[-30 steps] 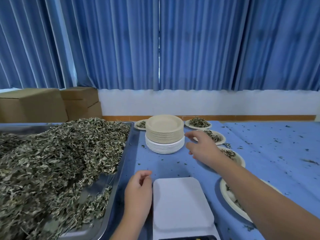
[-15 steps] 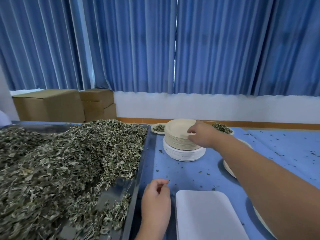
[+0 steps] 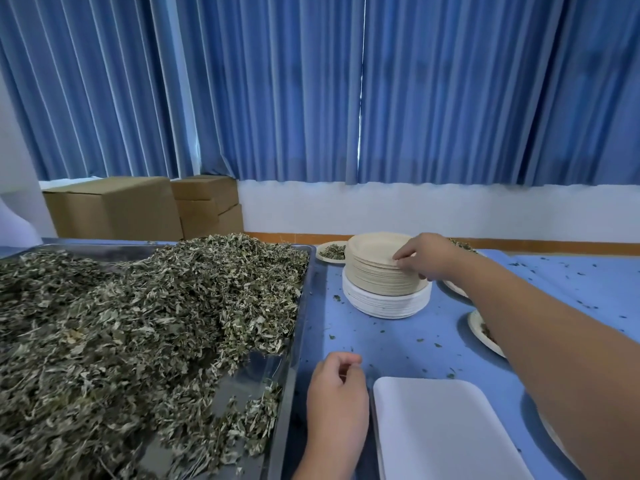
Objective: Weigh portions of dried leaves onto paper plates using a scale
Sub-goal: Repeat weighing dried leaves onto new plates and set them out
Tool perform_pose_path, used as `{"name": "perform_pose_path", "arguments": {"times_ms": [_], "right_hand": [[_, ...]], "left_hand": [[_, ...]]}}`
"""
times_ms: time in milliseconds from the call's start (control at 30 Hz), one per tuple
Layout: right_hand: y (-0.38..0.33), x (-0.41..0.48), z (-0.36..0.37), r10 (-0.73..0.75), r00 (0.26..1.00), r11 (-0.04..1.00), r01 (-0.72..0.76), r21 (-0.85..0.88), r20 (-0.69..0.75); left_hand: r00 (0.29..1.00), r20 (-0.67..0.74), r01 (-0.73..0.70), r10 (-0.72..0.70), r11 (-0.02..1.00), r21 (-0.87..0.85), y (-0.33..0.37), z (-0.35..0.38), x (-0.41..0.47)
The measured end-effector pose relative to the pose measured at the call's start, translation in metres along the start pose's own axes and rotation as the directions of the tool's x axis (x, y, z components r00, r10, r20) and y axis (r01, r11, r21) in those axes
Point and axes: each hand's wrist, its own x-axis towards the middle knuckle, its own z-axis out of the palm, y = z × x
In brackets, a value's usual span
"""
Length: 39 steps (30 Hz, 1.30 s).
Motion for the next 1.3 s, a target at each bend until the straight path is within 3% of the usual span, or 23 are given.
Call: {"name": "perform_pose_path", "arguments": {"times_ms": [233,433,533,633,700,767,867,1000,1167,1300], "right_hand": [[-0.002,-0.014,-0.008,-0.035,0.99,0.988,0.056,0.145,-0.14],[-0.006,-0.086,-0.005,-0.128,0.952,0.927,0.215,0.308,-0.279],[-0.001,-0.141,-0.001,-0.183,0.961,0.88,0.255,0.401,-0.21],[0.01,-0.189,0.002,-0.208,0.971,0.886,0.239,0.397,-0.121],[0.018,-0.213,0.004,-0.178,0.979,0.89,0.202,0.409,-0.097],[0.024,-0.231,0.009,-0.16,0.983,0.843,0.182,0.506,-0.086],[0.029,-0.248,0.017,-0.118,0.991,0.706,0.127,0.697,-0.062],[0.033,-0.251,0.022,0.018,0.993,0.702,0.068,0.709,-0.113],[0.037,-0.256,0.022,0.057,0.991,0.692,0.051,0.72,-0.124],[0.04,-0.255,0.026,0.131,0.985,0.746,-0.021,0.666,-0.115]], "left_hand": [[1.0,0.017,-0.019,0.019,1.0,0.009,0.0,0.0,-0.001],[0.998,-0.016,-0.065,0.065,0.998,-0.019,0.007,-0.006,-0.006],[0.997,-0.068,-0.054,0.039,0.971,-0.234,0.019,-0.014,-0.009],[0.993,0.079,0.118,-0.089,0.796,-0.593,0.034,-0.021,-0.015],[0.972,0.213,0.22,-0.102,0.72,-0.658,0.037,-0.026,-0.018],[0.948,0.299,0.281,-0.106,0.716,-0.639,0.037,-0.031,-0.022],[0.94,0.3,0.302,-0.159,0.795,-0.526,0.038,-0.034,-0.028],[0.935,0.297,0.298,-0.192,0.879,-0.373,0.04,-0.034,-0.035],[0.927,0.303,0.29,-0.221,0.935,-0.203,0.04,-0.033,-0.042],[0.935,0.254,0.263,-0.248,0.964,-0.027,0.047,-0.03,-0.044]]}}
